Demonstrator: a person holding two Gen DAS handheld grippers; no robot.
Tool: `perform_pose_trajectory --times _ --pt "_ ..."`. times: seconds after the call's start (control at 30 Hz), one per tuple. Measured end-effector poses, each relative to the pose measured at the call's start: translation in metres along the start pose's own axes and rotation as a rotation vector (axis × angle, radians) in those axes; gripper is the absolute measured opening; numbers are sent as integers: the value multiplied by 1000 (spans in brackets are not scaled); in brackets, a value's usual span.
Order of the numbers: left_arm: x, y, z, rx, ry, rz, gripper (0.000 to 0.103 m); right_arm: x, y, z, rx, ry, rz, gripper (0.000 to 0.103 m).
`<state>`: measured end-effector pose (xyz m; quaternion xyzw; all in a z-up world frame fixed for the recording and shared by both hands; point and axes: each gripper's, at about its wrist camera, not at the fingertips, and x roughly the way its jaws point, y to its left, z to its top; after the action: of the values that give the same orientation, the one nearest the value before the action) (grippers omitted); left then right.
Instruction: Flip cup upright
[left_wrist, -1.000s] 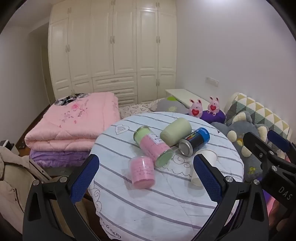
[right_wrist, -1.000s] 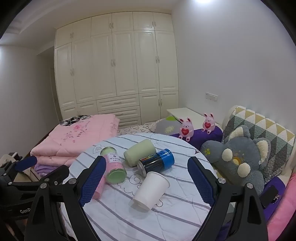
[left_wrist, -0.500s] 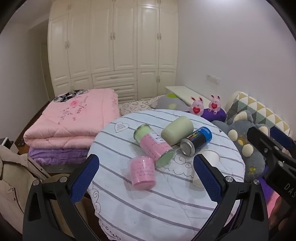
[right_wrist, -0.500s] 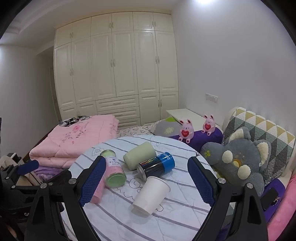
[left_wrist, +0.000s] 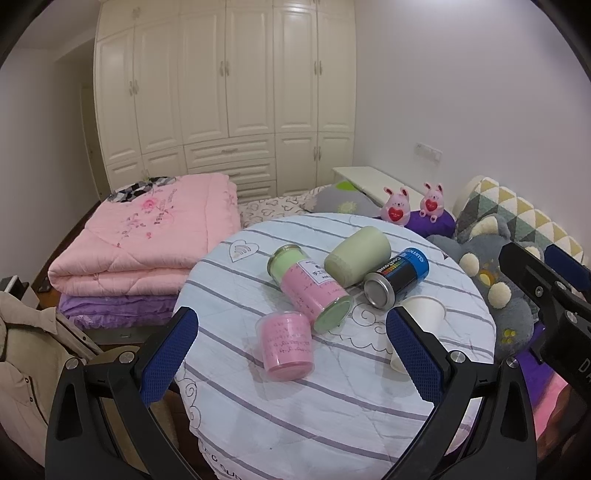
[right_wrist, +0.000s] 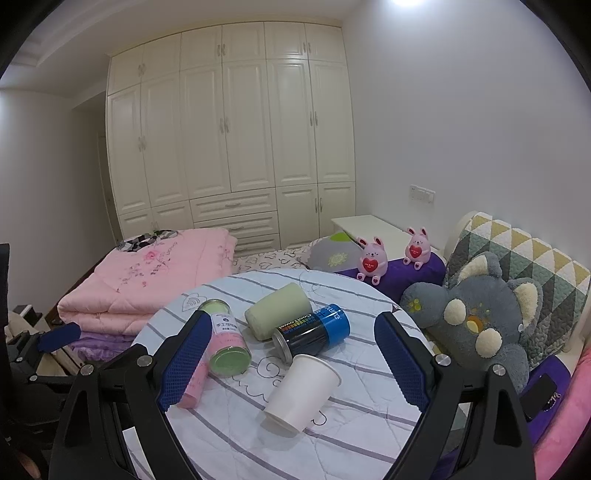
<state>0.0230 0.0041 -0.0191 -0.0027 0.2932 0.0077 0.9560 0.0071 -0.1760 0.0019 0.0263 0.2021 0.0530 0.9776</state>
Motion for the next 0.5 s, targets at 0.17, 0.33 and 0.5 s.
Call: perform_pose_trajectory --times 0.17,0.33,0.5 --pt "0 1 1 -2 2 -1 103 4 0 0 4 4 3 91" --pt "1 0 1 0 5 -1 103 7 0 0 3 11 4 91" --pt "2 1 1 -3 7 0 103 7 1 0 1 13 4 91"
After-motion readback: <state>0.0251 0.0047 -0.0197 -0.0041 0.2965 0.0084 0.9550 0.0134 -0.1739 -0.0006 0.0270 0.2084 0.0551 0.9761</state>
